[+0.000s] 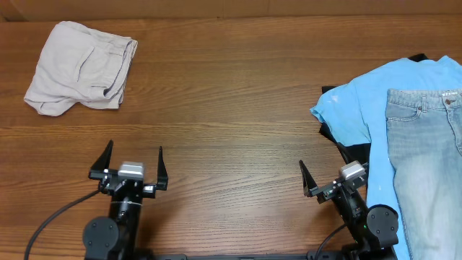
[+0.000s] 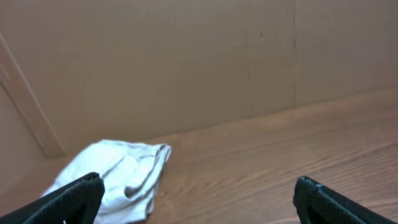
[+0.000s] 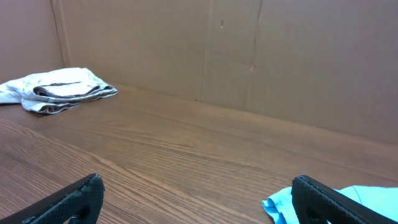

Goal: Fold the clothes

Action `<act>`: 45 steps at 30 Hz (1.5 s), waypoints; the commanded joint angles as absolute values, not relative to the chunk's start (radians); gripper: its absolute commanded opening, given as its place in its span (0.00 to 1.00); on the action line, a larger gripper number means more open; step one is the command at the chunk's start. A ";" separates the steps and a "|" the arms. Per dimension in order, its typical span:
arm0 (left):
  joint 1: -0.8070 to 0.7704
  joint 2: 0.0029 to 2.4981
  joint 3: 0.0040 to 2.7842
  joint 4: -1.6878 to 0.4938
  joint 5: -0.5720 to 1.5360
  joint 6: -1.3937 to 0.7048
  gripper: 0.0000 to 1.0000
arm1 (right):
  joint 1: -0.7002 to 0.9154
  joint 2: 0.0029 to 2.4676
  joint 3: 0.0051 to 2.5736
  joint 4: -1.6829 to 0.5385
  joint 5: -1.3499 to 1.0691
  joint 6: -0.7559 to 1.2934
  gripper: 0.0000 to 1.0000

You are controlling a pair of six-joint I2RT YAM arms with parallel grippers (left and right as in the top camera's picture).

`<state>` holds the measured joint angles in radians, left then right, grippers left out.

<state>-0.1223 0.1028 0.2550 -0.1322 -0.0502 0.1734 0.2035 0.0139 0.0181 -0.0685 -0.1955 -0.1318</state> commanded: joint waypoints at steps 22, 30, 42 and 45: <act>-0.108 0.004 0.005 -0.075 -0.026 0.119 1.00 | 0.204 0.003 0.008 -0.062 -0.199 -0.135 1.00; -0.108 0.005 0.005 -0.075 -0.026 0.119 1.00 | 0.204 0.003 0.008 -0.062 -0.199 -0.135 1.00; -0.108 0.004 0.005 -0.075 -0.026 0.119 1.00 | 0.204 0.003 0.008 -0.062 -0.199 -0.135 1.00; -0.108 0.004 0.005 -0.074 -0.026 0.119 1.00 | 0.204 0.003 0.008 -0.062 -0.199 -0.135 1.00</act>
<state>-0.1150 0.0151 0.0086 -0.0761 -0.0376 0.1322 0.2035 0.0139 0.0181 -0.0681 -0.1955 -0.1318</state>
